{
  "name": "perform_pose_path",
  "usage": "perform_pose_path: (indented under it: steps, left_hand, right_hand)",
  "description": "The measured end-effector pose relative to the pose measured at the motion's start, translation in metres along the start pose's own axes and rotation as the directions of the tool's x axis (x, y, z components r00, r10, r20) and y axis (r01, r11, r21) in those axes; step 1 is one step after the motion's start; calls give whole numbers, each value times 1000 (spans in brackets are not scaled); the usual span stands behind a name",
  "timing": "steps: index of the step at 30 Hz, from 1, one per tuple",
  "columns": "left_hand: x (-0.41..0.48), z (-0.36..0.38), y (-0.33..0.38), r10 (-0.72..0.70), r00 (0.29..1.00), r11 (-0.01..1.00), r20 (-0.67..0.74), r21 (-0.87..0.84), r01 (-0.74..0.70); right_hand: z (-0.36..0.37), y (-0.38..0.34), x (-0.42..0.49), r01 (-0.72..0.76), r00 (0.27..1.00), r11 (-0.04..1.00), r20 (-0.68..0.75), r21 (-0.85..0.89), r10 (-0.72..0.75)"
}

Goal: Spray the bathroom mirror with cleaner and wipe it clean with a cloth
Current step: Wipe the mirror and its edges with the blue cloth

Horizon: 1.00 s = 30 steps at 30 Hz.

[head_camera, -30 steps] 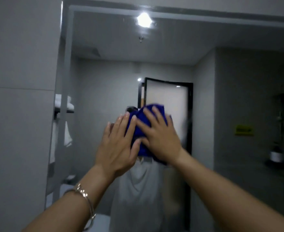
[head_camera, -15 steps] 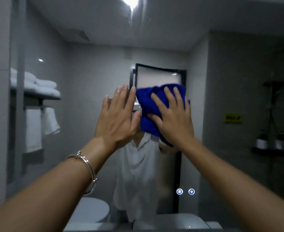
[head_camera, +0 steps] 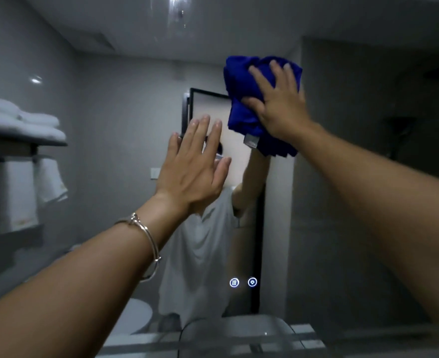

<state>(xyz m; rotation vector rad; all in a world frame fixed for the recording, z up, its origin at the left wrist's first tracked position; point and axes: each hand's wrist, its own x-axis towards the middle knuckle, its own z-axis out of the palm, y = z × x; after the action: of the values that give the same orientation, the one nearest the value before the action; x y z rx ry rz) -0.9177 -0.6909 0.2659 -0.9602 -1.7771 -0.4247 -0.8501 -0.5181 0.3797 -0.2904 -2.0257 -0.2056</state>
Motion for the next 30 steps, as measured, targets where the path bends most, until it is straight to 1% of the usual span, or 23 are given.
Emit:
perform_pose_path:
  steps: [3,5,6,10,12,15,17,21,24,27,30]
  left_hand:
    - [11,0,17,0,1000,1000,-9,-9,-1]
    - [12,5,28,15,1000,1000,3,-27,-15]
    - [11,9,33,23,1000,999,13,-33,-23]
    - [-4,28,53,34,998,999,53,-39,-32]
    - [-8,34,64,47,997,998,68,-47,-43]
    - [-4,36,76,69,996,997,52,-40,-67]
    - [5,35,82,62,998,998,34,-25,-61]
    - [23,34,93,61,997,998,40,-16,-60]
    - [32,36,101,64,997,998,31,11,-64]
    - [38,38,106,71,996,997,44,6,-72]
    - [33,44,112,73,996,997,53,3,-73]
  right_hand:
    - [6,13,-13,-4,999,1000,-35,15,5]
    - [19,23,-45,-35,996,999,-86,32,38]
    - [26,29,-66,-48,995,999,-85,26,50]
    - [52,63,-150,-71,997,997,37,-34,72]
    - [54,77,-169,-40,994,998,96,-49,44]
    - [47,90,-160,23,991,998,134,-52,-15]
    - [35,94,-138,14,994,998,105,-62,-7]
    - [-3,112,-69,-120,992,992,29,-26,121]
    - [-27,134,-35,-215,977,977,12,1,215]
    - [-32,155,-32,-305,952,952,10,25,305]
    - [-21,168,-60,-377,924,922,-32,82,381]
